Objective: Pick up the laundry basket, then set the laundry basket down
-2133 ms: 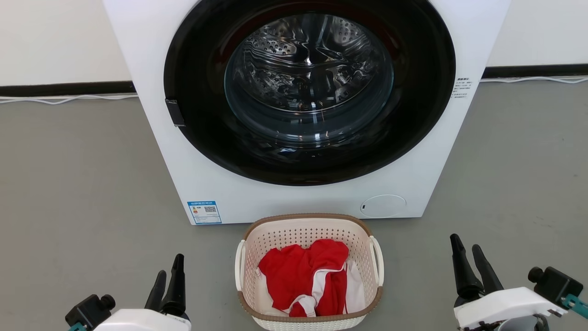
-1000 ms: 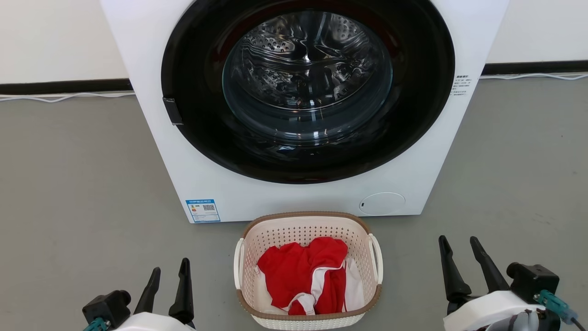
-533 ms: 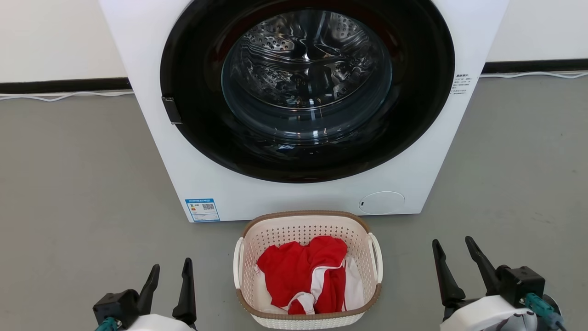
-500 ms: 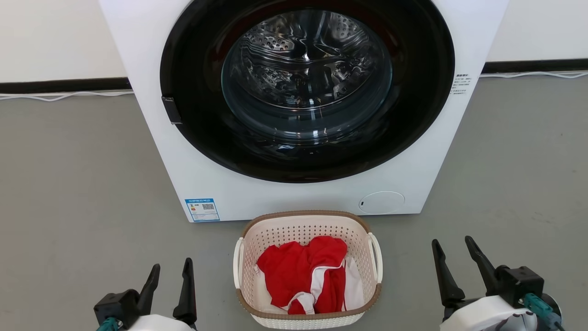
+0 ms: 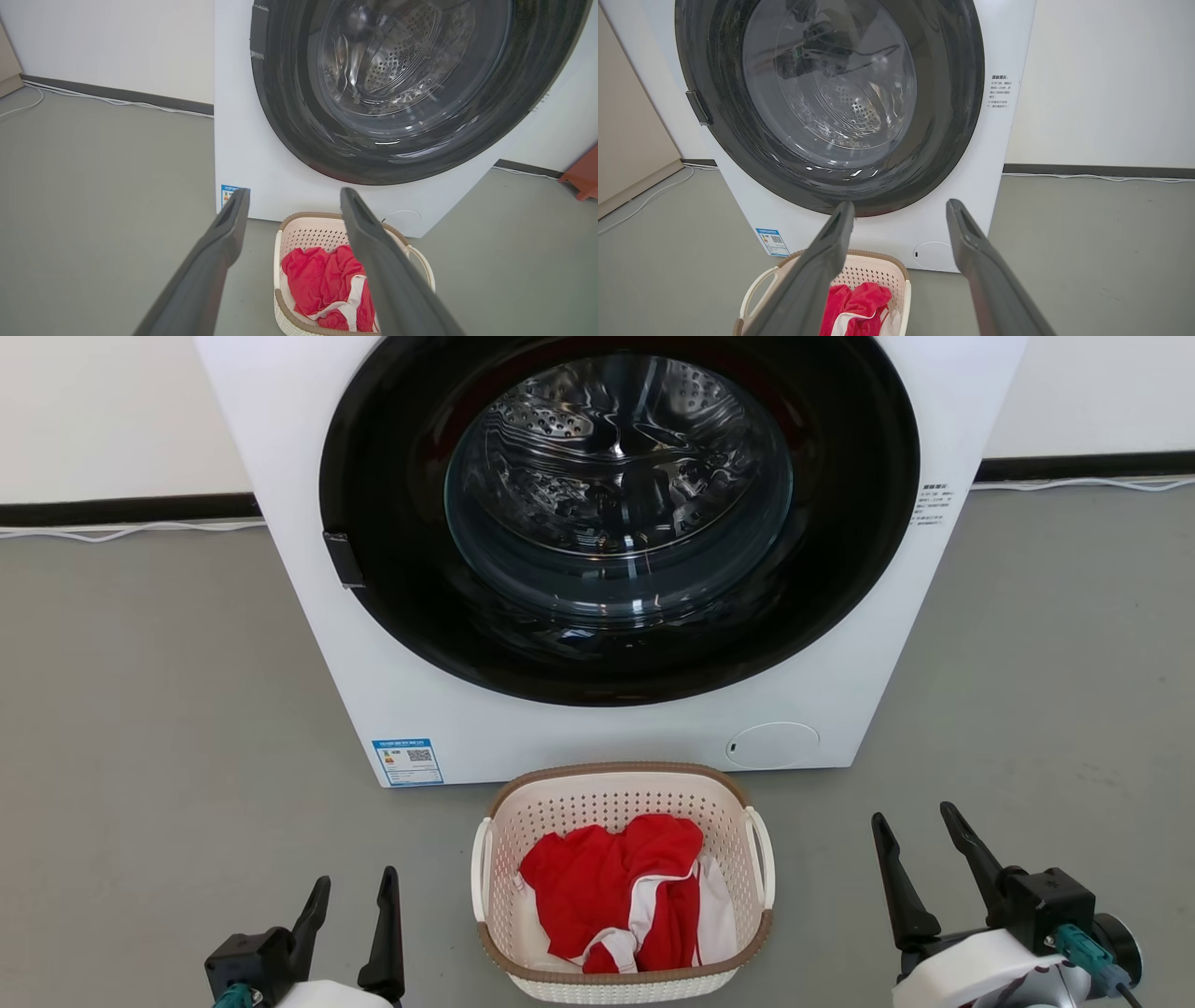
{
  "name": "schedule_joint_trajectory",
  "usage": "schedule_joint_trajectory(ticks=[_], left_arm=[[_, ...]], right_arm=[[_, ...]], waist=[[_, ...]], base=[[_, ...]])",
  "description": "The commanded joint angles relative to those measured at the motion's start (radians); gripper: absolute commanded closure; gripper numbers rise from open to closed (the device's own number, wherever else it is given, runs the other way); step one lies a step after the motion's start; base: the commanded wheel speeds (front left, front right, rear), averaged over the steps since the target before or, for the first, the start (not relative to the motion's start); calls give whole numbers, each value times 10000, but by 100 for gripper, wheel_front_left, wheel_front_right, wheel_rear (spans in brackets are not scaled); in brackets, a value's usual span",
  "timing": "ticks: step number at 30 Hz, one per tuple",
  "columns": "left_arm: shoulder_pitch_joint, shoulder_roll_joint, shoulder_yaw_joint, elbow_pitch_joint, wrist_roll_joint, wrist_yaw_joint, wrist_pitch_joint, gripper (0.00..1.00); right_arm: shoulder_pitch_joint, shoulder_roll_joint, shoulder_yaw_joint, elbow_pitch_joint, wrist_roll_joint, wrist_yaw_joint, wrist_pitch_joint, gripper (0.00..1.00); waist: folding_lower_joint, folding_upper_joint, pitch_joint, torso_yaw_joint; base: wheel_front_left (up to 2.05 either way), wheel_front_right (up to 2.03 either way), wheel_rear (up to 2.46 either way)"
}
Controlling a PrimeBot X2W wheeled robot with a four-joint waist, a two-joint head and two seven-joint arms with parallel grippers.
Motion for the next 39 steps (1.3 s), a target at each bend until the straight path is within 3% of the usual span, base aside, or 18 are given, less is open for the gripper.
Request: schedule_joint_trajectory(ticks=[1,21,39], left_arm=[[-209,104,273,-200,59,53,-109,0],[-456,104,208,-153,64,51,-109,0],[-1899,104,-343,300,-118,16,-109,0]], right_arm=[[-353,-101,222,-208,-52,69,-137,0],[-418,-81,211,-201,59,69,-138,0],[-1420,7,-68,1,121,69,-138,0]], waist=[[-1,0,12,-5],[-1,0,272,28],[-1,0,1995,133]], base=[[0,0,0],[0,0,0],[0,0,0]])
